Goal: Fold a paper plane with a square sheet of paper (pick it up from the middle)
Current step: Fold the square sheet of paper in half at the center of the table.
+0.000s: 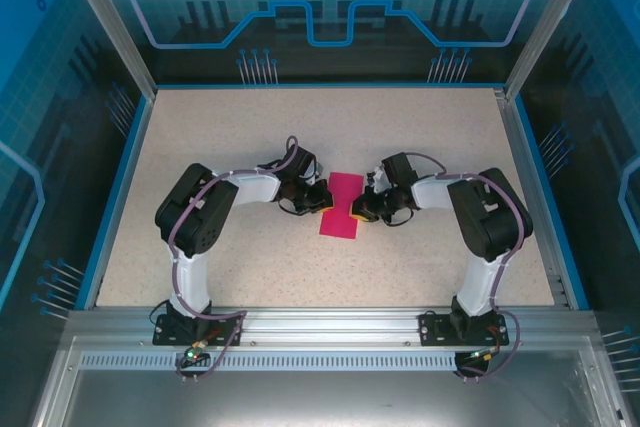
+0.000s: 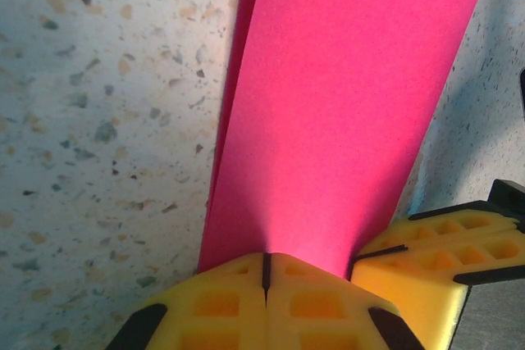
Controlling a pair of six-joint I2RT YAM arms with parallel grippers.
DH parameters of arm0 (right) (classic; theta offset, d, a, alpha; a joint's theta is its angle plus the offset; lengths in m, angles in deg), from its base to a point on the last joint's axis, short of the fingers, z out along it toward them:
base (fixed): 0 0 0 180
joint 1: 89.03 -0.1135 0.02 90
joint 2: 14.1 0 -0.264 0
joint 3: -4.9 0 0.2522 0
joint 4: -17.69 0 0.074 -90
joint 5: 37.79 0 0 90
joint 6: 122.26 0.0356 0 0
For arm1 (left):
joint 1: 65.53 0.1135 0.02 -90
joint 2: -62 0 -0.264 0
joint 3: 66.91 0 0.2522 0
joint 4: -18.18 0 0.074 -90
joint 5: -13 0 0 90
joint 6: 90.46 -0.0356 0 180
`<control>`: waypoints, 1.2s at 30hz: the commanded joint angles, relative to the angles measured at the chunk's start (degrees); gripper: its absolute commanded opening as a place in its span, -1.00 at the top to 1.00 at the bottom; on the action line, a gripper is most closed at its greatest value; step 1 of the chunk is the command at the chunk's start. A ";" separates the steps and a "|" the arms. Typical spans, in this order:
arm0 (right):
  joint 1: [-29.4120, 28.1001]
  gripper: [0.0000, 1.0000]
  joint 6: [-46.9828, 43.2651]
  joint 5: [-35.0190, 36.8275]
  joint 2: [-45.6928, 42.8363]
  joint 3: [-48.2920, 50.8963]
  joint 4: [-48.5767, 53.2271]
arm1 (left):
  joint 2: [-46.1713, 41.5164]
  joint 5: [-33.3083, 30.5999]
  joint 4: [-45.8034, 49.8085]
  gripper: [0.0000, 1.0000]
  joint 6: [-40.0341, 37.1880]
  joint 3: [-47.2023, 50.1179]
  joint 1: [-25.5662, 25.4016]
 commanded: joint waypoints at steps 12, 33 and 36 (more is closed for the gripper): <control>-3.69 1.00 1.71 -2.12 -4.94 8.00 -2.96 | 2.81 -4.68 7.93 1.00 -0.56 2.85 -0.51; -4.51 1.00 3.25 -3.13 -5.31 12.68 -6.83 | 2.88 -4.68 8.64 1.00 -0.95 2.42 -0.58; -4.52 1.00 2.65 -1.89 -5.84 12.70 -5.19 | 2.98 -4.69 8.68 1.00 -1.02 2.42 -0.48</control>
